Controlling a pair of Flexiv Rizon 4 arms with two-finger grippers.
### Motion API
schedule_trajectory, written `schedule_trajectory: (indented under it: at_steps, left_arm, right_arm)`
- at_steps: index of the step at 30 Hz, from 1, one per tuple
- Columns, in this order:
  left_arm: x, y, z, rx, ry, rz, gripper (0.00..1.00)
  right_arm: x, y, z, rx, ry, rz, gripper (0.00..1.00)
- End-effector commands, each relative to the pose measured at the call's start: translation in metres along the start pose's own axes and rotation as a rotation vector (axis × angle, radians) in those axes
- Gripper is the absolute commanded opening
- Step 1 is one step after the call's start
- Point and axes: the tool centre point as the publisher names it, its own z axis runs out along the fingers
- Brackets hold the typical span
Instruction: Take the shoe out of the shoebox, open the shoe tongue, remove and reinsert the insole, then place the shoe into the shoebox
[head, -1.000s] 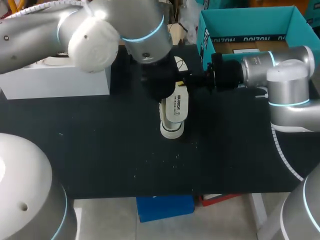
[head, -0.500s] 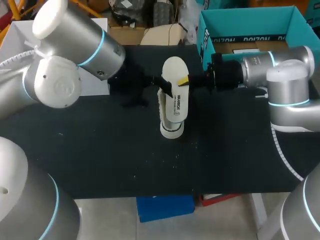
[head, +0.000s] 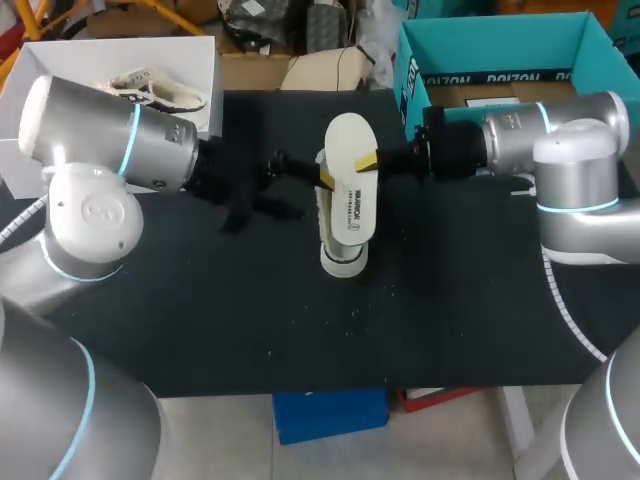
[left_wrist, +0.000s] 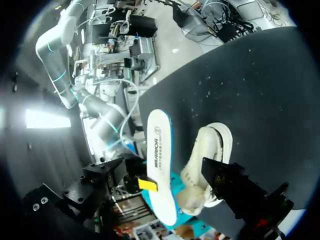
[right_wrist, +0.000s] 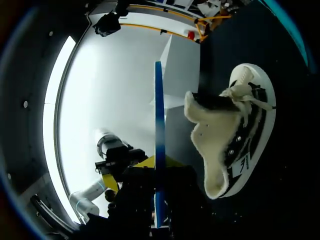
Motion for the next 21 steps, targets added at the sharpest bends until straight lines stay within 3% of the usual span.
schedule_trajectory:
  at_steps: [1, 3, 10, 21]
  left_arm:
    - [0.009, -0.002, 0.003, -0.044, -0.808, -0.003, 1.0]
    - [0.007, 0.001, 0.002, -0.048, -0.862, 0.001, 1.0]
    - [0.007, 0.007, 0.002, -0.069, -0.861, 0.001, 1.0]
    - [0.007, 0.01, 0.003, -0.079, -0.756, -0.008, 1.0]
  right_arm:
    - [0.0, 0.0, 0.001, 0.0, -0.002, 0.001, 0.0]
    - [0.0, 0.0, 0.001, 0.0, -0.002, 0.001, 0.0]
    - [0.0, 0.0, 0.001, 0.0, -0.002, 0.001, 0.0]
    - [0.0, 0.0, 0.001, 0.0, -0.002, 0.001, 0.0]
